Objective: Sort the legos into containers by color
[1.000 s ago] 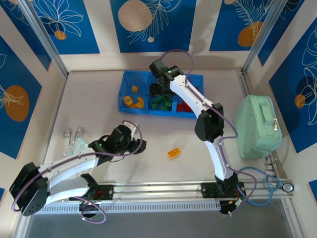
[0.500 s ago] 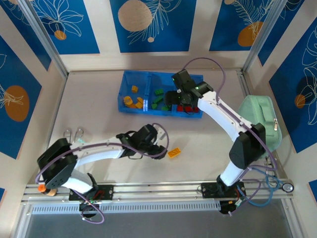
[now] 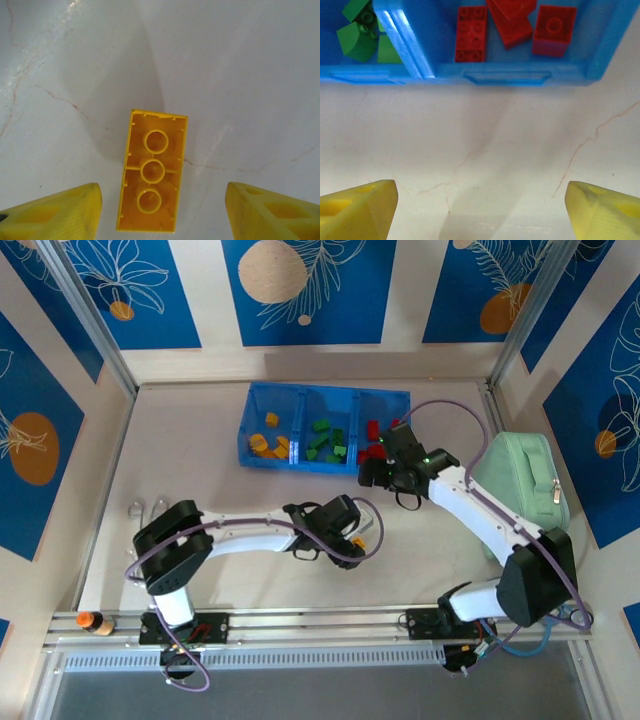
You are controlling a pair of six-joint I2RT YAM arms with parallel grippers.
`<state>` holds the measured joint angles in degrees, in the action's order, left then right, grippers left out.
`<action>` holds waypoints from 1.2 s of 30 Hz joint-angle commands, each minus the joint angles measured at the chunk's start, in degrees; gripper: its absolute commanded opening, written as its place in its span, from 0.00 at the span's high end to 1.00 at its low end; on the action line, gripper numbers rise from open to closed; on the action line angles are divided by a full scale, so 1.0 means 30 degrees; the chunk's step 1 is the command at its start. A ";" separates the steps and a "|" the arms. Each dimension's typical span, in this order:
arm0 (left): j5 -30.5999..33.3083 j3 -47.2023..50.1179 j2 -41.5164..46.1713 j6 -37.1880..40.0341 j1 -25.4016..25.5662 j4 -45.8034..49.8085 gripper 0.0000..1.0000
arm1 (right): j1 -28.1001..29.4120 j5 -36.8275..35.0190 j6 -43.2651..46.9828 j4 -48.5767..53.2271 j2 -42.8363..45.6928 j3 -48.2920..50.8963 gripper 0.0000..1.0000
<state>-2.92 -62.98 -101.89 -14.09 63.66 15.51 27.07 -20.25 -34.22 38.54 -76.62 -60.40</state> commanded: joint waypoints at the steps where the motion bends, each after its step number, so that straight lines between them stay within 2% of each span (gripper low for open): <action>1: -0.0077 -0.0779 -0.0609 0.0678 0.0109 0.0763 0.34 | -0.0347 0.0525 -0.0837 -0.0642 0.1221 0.1020 0.13; 12: 0.0332 -0.1416 -0.2034 0.0641 0.0199 0.0805 0.37 | -0.0498 0.0933 -0.1661 -0.1210 0.2697 0.3376 0.13; 14: 0.0600 -0.1491 -0.2198 0.0654 0.0213 0.0888 0.41 | -0.0556 0.0953 -0.1690 -0.1243 0.2939 0.3525 0.13; 19: 0.1254 -0.1823 -0.2474 0.0614 0.0197 0.1283 0.61 | -0.0644 0.1031 -0.1777 -0.1218 0.3375 0.3933 0.13; 23: 0.2106 -0.1911 -0.2287 0.0553 -0.0011 0.1585 0.69 | -0.0703 0.1015 -0.1867 -0.1130 0.3645 0.4327 0.12; 29: 0.1997 -0.0898 -0.0311 -0.0025 -0.1474 0.1162 0.71 | -0.0991 0.1082 -0.2011 -0.1099 0.4437 0.5219 0.12; 36: 0.2027 0.0042 0.2472 -0.1330 -0.5417 0.0946 0.71 | -0.1110 0.1471 -0.2359 -0.1148 0.4678 0.6447 0.12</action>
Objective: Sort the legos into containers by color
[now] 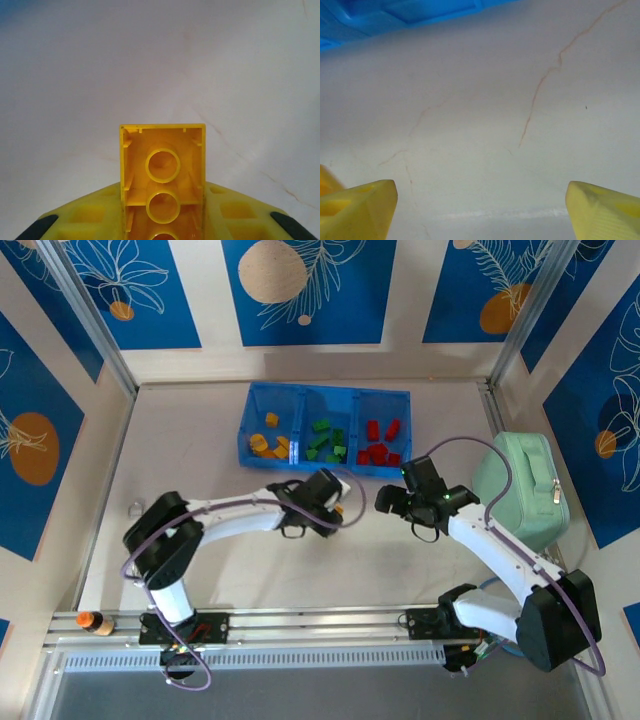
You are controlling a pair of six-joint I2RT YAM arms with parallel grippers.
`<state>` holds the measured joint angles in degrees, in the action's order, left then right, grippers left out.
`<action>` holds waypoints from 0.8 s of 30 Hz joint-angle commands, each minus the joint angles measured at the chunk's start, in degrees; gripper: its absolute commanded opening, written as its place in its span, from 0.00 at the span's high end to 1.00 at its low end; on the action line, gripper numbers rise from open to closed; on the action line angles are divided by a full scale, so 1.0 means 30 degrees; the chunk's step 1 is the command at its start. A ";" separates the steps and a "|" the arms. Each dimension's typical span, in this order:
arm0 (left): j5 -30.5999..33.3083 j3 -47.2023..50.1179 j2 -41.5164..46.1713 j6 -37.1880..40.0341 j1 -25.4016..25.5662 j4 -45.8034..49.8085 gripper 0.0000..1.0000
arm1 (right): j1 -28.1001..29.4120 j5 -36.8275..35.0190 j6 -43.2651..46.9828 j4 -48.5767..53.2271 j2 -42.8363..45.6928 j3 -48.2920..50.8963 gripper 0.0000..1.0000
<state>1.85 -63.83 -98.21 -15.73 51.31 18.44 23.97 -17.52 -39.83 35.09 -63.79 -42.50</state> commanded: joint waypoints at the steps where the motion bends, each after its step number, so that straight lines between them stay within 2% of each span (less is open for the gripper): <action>1: 0.0575 0.0329 0.1530 -0.0868 -0.1967 0.0080 0.71 | -0.0077 0.0565 -0.0585 0.0007 0.0458 0.0639 0.12; 6: 0.0493 -0.0164 0.2142 -0.0984 -0.5011 0.0506 0.70 | -0.0066 0.0780 -0.0981 -0.0320 0.0952 0.1690 0.12; 10: 0.0008 -0.1417 0.1349 -0.0998 -0.6865 0.0827 0.69 | -0.0022 0.1122 -0.1295 -0.0535 0.1037 0.2365 0.12; 18: -0.0137 -0.4242 -0.1218 -0.1291 -0.8799 0.0948 0.67 | 0.0353 0.1062 -0.1692 -0.0426 0.1469 0.2912 0.12; 24: 0.0175 -0.6664 -0.3081 -0.0860 -0.9615 0.1764 0.65 | 0.0419 0.0832 -0.1867 -0.0154 0.1971 0.3251 0.12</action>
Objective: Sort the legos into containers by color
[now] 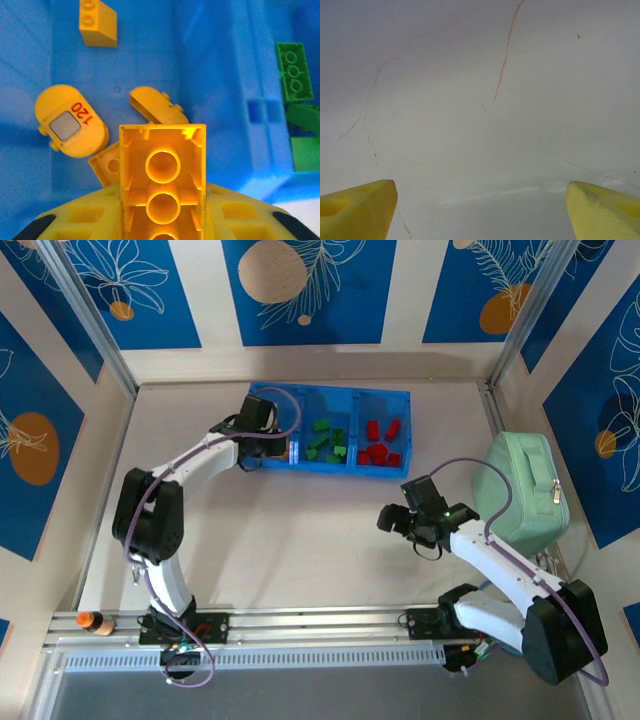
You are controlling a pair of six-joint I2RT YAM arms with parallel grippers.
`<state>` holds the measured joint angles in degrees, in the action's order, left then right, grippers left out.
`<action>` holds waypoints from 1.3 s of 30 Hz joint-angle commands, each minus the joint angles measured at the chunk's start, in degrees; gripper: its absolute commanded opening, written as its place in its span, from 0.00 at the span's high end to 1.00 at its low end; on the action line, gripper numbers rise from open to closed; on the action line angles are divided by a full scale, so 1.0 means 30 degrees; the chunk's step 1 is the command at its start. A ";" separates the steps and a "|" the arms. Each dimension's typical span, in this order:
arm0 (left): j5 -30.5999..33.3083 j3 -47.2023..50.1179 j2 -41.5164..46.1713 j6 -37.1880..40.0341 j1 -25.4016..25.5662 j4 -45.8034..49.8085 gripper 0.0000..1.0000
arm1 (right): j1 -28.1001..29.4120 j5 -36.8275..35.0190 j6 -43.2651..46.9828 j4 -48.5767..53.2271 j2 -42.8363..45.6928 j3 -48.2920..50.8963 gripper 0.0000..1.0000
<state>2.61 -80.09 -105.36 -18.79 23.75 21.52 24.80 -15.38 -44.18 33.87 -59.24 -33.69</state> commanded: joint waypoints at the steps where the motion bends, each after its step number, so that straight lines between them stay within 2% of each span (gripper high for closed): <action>1: -0.0021 -0.1609 -0.1022 0.0223 -0.0550 0.0926 0.65 | 0.0143 0.0116 -0.0446 0.0298 0.0539 0.0358 0.12; 13: 0.0154 -0.3758 -0.2650 0.0430 -0.1176 0.1497 0.59 | 0.0377 0.0034 -0.0652 0.0591 0.1075 0.0509 0.12; 22: 0.0446 -0.3846 -0.2190 0.0520 -0.1230 0.1744 0.44 | 0.0401 -0.0019 -0.0590 0.0604 0.1426 0.0480 0.12; 30: 0.0594 -0.1496 0.0867 0.0374 -0.1146 0.1019 0.38 | 0.0406 -0.0060 -0.0462 0.0379 0.1548 0.0494 0.12; 36: 0.1297 0.1972 0.4245 0.0070 -0.0972 -0.0020 0.36 | 0.0322 -0.0371 -0.0134 0.0024 0.1326 0.0205 0.12; 39: 0.1944 0.3833 0.6008 -0.0222 -0.0972 -0.0545 0.36 | -0.0322 -0.0567 0.0286 0.0078 0.0528 -0.0365 0.12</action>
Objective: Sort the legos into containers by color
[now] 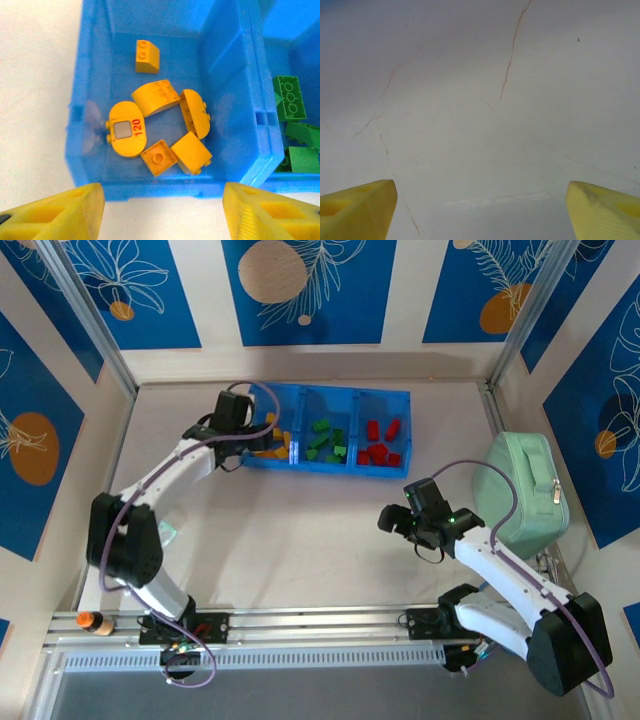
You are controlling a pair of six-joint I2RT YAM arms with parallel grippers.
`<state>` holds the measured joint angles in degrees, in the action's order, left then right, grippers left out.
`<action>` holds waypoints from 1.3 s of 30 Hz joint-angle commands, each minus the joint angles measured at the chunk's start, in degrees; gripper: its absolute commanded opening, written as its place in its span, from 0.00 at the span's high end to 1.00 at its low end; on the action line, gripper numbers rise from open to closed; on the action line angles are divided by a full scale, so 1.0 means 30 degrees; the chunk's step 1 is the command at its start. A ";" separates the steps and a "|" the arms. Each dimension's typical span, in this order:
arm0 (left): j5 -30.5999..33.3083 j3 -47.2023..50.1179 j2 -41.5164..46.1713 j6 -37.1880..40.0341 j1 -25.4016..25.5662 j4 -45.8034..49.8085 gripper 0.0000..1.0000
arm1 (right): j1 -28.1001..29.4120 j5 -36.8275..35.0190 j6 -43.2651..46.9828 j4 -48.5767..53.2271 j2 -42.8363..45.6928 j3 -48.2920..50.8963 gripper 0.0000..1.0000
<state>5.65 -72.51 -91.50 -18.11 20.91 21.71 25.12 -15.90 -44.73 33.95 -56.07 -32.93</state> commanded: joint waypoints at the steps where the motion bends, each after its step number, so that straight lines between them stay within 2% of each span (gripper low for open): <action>1: 0.1079 0.1799 0.1894 -0.0593 -0.0022 -0.0764 0.36 | -0.0758 -0.0335 0.0719 0.0009 -0.0921 -0.0904 0.12; 6: 0.0652 0.4411 0.4242 -0.1375 0.0132 -0.1540 0.35 | -0.2817 -0.0319 0.2275 -0.0321 -0.4127 -0.3187 0.12; 12: 0.2508 0.7546 0.7083 -0.1054 0.0445 -0.2080 0.35 | -0.4419 -0.0216 0.3434 -0.0642 -0.8796 -0.6473 0.13; 18: 0.2452 1.1542 1.0803 -0.1158 0.0604 -0.4094 0.35 | -0.5064 -0.0952 0.4083 -0.0099 -1.2634 -0.9346 0.14; 26: 0.4061 1.3032 1.3055 -0.1083 0.0628 -0.3013 0.35 | -0.5489 -0.1165 0.4713 0.0152 -1.5304 -1.1856 0.14; 32: 0.4093 1.3180 1.3106 -0.1222 0.0619 -0.3043 0.35 | -0.5293 -0.0783 0.4898 0.0723 -1.5687 -1.3231 0.14; 39: 0.5578 1.3297 1.3119 -0.0933 0.0619 -0.3077 0.35 | -0.4694 0.0120 0.5535 -0.0554 -1.2509 -1.1056 0.14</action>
<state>18.83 -33.34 -52.64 -20.95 22.33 12.82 10.33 -17.91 -29.91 33.58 -100.01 -68.16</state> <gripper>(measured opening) 0.654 0.855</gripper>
